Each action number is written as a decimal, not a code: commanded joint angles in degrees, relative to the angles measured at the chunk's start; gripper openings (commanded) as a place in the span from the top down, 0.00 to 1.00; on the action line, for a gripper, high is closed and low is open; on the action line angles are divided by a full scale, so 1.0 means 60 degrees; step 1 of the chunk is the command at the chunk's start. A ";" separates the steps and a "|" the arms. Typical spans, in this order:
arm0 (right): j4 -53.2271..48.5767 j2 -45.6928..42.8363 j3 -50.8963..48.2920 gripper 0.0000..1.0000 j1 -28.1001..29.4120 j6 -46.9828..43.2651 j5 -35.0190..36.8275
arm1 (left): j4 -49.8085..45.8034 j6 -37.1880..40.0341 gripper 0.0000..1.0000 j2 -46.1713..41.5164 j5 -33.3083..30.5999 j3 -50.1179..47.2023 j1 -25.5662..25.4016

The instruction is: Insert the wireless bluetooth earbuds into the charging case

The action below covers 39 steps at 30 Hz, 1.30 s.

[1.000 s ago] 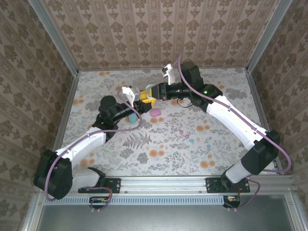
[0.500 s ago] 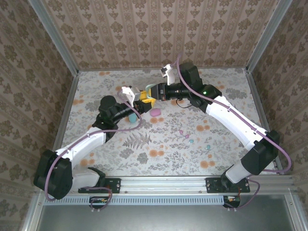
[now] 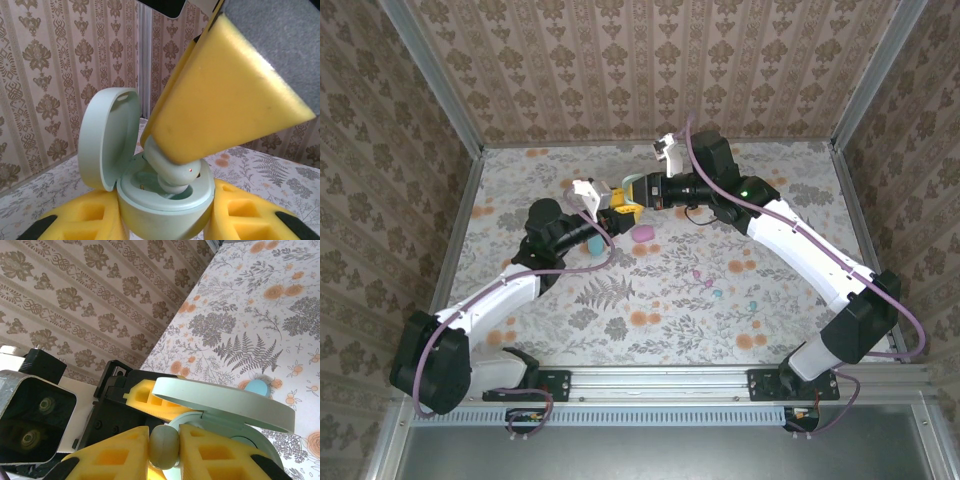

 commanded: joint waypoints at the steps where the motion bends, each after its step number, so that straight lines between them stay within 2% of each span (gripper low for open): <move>1: -0.0194 0.0171 0.0273 0.76 0.0085 -0.0035 0.0319 | 0.0460 0.0054 0.69 -0.0112 0.0223 0.0316 -0.0051; 19: -0.0881 0.0351 0.0486 0.73 0.0113 -0.0319 0.0570 | 0.0519 -0.0005 0.69 -0.0104 0.0150 0.0345 -0.0051; 39: -0.0708 0.0194 0.0667 0.68 0.0113 -0.0196 0.0614 | 0.0490 0.0046 0.69 -0.0097 0.0135 0.0295 -0.0037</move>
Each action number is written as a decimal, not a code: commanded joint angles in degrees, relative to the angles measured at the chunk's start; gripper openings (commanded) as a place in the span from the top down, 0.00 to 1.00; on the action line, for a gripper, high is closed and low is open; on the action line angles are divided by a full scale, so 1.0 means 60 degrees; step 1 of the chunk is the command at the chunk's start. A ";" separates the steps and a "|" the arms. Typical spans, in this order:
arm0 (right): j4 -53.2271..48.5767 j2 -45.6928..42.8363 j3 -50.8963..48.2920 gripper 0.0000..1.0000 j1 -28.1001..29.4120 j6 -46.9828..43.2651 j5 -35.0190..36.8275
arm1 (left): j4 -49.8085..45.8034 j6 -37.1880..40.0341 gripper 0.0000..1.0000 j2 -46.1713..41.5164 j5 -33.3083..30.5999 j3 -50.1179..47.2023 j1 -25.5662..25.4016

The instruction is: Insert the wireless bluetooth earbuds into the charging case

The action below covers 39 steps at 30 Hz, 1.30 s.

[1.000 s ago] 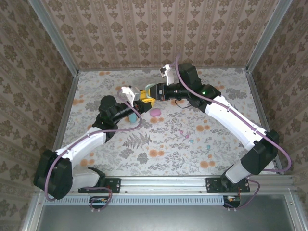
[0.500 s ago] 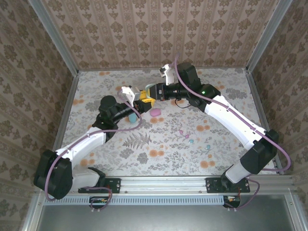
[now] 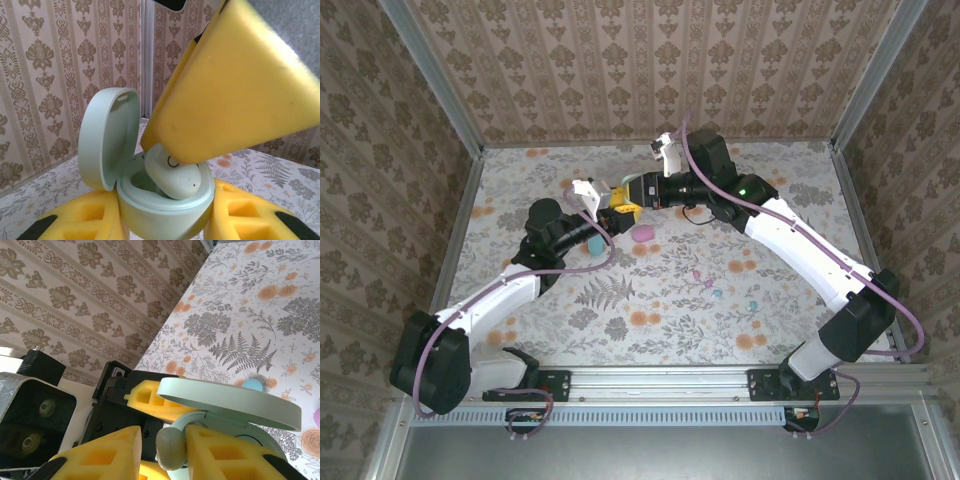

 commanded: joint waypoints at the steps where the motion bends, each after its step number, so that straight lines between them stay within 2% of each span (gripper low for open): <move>1: -0.0267 0.0044 0.0282 0.68 0.0016 -0.0093 0.0251 | 0.0504 0.0053 0.69 -0.0097 0.0202 0.0281 -0.0036; 39: -0.0166 -0.0486 0.0036 0.66 0.0000 0.0003 0.0704 | 0.0431 0.0112 0.69 -0.0155 0.0171 0.0271 -0.0036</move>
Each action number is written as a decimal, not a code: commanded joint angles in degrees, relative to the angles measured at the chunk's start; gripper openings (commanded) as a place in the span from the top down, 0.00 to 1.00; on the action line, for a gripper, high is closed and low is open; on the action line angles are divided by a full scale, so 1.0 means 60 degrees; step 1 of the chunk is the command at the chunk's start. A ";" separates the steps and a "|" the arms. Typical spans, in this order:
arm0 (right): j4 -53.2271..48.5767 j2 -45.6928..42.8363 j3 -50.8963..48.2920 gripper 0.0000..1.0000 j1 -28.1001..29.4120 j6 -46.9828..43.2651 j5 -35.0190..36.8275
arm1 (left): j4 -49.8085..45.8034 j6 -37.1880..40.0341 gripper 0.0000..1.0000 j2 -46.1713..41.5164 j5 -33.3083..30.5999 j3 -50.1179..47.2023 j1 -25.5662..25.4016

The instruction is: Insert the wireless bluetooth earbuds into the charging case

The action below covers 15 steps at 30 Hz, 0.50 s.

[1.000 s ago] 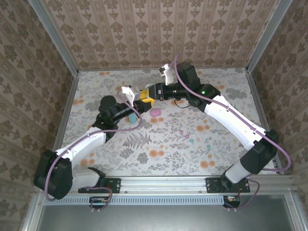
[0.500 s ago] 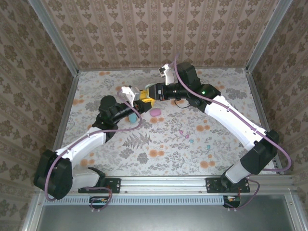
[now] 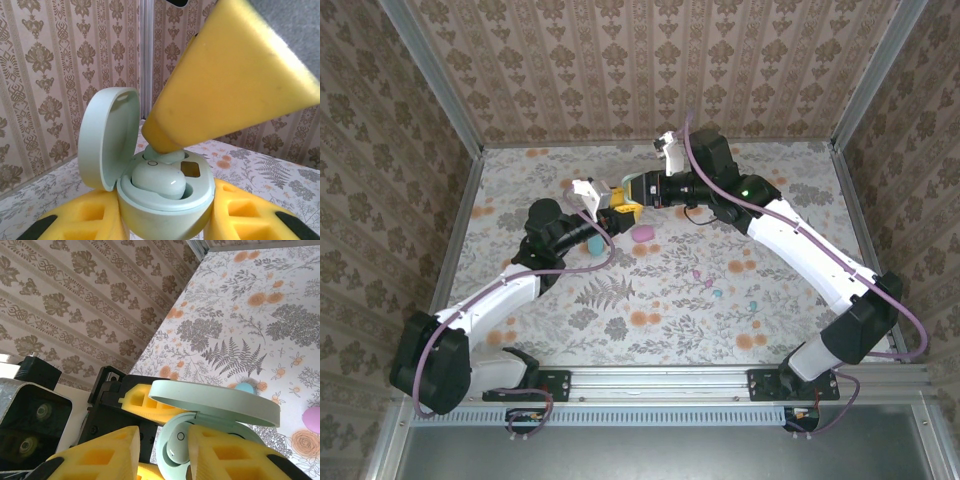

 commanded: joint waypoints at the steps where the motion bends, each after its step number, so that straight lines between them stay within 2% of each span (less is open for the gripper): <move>1: -0.0085 -0.0342 0.0034 0.66 -0.0022 -0.0007 0.0238 | 0.0366 0.0100 0.69 -0.0156 0.0164 0.0273 -0.0036; 9: 0.0200 -0.0517 -0.0083 0.66 -0.0022 0.0050 0.0058 | 0.0355 0.0124 0.69 -0.0141 0.0174 0.0285 -0.0036; 15: 0.0864 -0.0907 -0.0417 0.62 -0.0109 -0.0017 -0.0733 | 0.0322 0.0142 0.69 -0.0126 0.0197 0.0293 -0.0036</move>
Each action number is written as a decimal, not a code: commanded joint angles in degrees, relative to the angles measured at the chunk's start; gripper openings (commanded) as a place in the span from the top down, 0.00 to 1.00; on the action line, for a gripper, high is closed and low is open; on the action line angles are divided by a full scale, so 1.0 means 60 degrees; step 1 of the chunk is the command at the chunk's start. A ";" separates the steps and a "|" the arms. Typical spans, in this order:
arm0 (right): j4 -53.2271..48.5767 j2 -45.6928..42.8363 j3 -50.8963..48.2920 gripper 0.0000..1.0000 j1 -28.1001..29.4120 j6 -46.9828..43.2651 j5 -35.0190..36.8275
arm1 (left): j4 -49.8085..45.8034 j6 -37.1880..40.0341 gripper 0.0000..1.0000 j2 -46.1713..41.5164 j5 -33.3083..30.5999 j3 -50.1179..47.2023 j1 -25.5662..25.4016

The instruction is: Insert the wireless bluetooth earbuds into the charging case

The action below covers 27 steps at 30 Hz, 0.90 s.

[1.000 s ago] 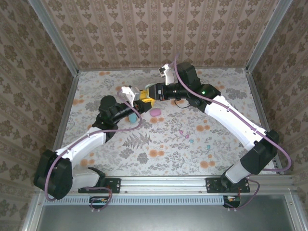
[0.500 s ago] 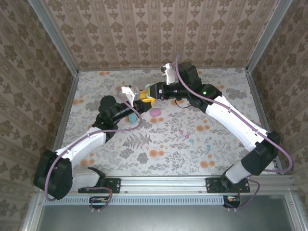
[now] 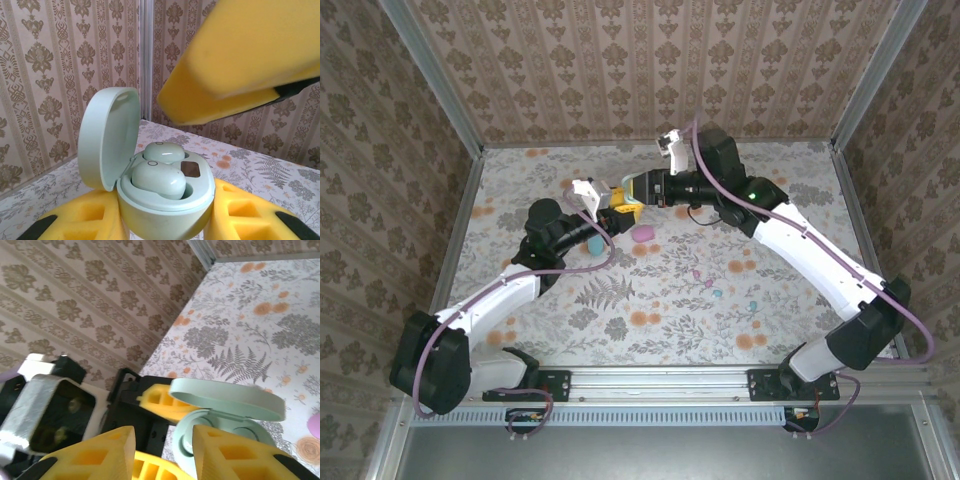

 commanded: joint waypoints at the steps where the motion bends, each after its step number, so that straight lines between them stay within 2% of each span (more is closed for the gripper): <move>1: 0.0487 -0.0566 -0.0229 0.62 -0.0117 -0.0154 -0.0498 | 0.0287 0.0153 0.69 -0.0126 0.0200 0.0283 -0.0036; 4: 0.0482 -0.0867 -0.0637 0.62 -0.0446 0.0044 0.0203 | 0.0166 0.0232 0.69 -0.0127 0.0339 0.0322 -0.0036; 8: 0.0683 -0.1554 -0.1398 0.58 -0.1534 0.1570 0.0676 | -0.0202 0.0508 0.69 -0.0105 0.0837 0.0513 -0.0093; 12: 0.0527 -0.1326 -0.1366 0.55 -0.2324 0.2500 -0.0105 | -0.0787 0.0961 0.69 -0.0070 0.1177 0.0816 -0.0224; 16: 0.0374 -0.0586 -0.0817 0.48 -0.2347 0.2709 -0.0923 | -0.0965 0.1076 0.69 0.0004 0.1300 0.0999 -0.0336; 27: 0.0489 0.0754 0.0016 0.42 -0.2137 0.3076 -0.2753 | -0.0866 0.1049 0.69 0.0020 0.0935 0.1004 -0.0432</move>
